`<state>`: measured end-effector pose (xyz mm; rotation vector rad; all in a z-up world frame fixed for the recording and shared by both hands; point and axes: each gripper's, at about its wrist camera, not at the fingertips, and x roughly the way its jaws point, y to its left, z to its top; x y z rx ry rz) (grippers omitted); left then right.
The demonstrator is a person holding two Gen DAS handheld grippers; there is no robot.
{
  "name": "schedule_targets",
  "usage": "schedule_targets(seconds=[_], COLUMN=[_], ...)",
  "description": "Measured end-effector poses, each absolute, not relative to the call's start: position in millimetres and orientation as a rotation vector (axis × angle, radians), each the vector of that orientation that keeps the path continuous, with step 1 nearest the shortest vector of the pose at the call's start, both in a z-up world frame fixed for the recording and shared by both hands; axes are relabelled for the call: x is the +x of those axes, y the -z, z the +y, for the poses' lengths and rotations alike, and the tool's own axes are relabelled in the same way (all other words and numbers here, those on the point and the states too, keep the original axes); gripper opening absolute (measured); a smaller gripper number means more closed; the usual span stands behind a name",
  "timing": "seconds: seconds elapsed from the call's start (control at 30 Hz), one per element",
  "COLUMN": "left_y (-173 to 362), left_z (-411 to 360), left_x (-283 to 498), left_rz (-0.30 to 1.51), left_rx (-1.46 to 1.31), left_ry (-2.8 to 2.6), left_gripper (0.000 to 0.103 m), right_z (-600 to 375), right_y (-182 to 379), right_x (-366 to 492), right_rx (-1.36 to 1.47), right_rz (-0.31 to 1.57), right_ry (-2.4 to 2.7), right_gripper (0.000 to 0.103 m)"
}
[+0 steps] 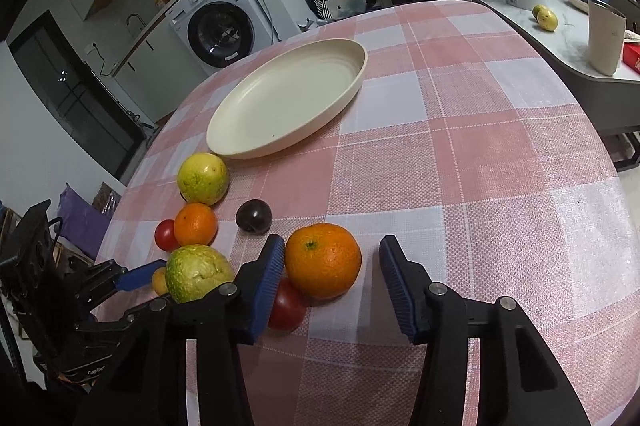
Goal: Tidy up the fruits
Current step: 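Grasp the orange with the right tool while the left tool grasps a brown kiwi, then carry the orange and kiwi to the cream plate and release both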
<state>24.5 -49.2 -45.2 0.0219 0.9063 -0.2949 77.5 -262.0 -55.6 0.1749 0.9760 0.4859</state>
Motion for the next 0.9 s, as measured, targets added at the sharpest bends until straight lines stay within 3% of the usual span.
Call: schedule_targets(seconds=[0.1, 0.27, 0.9], left_y=[44.8, 42.0, -7.9], left_z=[-47.0, -39.1, -16.7], left_x=[25.4, 24.1, 52.0], left_rz=[0.906, 0.894, 0.709], left_rx=[0.01, -0.012, -0.035], left_ry=[0.305, 0.295, 0.238], left_gripper=[0.025, 0.025, 0.025], right_z=[-259.8, -255.3, -234.9], right_y=[55.3, 56.6, 14.0], right_x=[76.9, 75.9, 70.4], right_rx=[0.167, 0.159, 0.151], right_rz=[0.978, 0.975, 0.785], right_ry=[-0.485, -0.496, -0.581], right_gripper=[0.05, 0.039, 0.039])
